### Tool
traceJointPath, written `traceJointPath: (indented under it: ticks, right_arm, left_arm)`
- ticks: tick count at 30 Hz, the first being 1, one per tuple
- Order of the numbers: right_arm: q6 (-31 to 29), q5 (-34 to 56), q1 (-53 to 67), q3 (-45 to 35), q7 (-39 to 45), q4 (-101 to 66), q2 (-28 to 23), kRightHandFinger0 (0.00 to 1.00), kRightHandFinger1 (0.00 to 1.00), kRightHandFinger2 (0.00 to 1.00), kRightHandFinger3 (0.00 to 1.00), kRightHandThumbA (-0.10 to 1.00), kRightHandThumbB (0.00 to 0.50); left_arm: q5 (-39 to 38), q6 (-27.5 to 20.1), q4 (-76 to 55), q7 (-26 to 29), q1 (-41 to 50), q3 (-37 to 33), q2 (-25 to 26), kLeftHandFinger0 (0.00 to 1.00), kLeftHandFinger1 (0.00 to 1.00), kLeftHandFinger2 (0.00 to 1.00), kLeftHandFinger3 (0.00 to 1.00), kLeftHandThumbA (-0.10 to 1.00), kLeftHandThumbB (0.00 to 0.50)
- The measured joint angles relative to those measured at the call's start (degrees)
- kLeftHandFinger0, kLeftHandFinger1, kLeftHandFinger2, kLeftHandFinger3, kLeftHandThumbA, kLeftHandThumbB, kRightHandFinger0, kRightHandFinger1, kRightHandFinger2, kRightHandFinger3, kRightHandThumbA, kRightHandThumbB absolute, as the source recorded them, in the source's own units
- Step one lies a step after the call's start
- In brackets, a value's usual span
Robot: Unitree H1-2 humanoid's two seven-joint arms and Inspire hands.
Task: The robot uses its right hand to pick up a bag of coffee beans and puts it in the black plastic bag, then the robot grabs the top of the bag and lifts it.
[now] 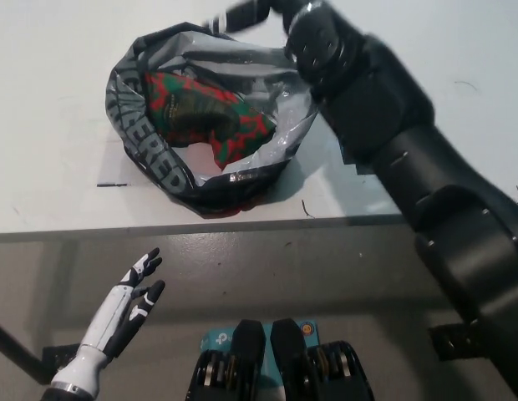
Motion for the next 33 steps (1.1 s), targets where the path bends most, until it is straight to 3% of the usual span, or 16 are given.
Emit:
traceJointPath:
  ticks: [3, 6, 14, 26, 31, 33]
  right_arm:
    - [-0.4, -0.2, -0.8, -1.1, -1.1, -4.0, -1.2, 1.0, 1.0, 1.0, 1.0, 1.0, 0.333]
    - [-0.8, -0.4, -1.2, -2.0, -2.1, -5.8, -2.0, 1.0, 1.0, 1.0, 1.0, 1.0, 0.333]
    - [-1.2, -0.9, -1.1, -2.2, -3.1, -4.4, -2.9, 1.0, 1.0, 1.0, 1.0, 1.0, 0.396]
    - [-1.0, -1.0, 4.7, -1.6, -3.2, 4.6, -2.8, 1.0, 1.0, 1.0, 1.0, 1.0, 0.392]
    - [-1.1, -1.0, 6.5, -1.3, -3.2, 8.4, -2.4, 1.0, 1.0, 1.0, 1.0, 1.0, 0.355]
    - [-1.2, -1.0, 7.0, -1.2, -3.2, 9.4, -2.2, 1.0, 1.0, 1.0, 1.0, 1.0, 0.369]
  left_arm:
    - [0.0, 0.0, 0.0, 0.0, 0.0, 0.0, 0.0, 0.86, 1.0, 1.0, 1.0, 0.99, 0.186]
    - [0.0, -0.1, 0.1, 0.0, -0.1, 0.0, 0.0, 0.87, 1.0, 1.0, 1.0, 0.99, 0.182]
    - [-0.1, -0.5, 0.3, 0.0, -0.3, -0.1, 0.1, 0.87, 1.0, 1.0, 1.0, 1.0, 0.192]
    - [0.0, -0.3, 0.1, 0.0, -0.3, -0.2, 0.1, 0.87, 1.0, 1.0, 1.0, 0.98, 0.188]
    - [-0.1, -0.3, 0.1, 0.0, -0.1, -0.3, 0.1, 0.88, 1.0, 1.0, 1.0, 0.99, 0.177]
    - [-0.1, -0.3, 0.1, 0.0, 0.2, -0.3, 0.1, 0.88, 1.0, 1.0, 1.0, 0.99, 0.177]
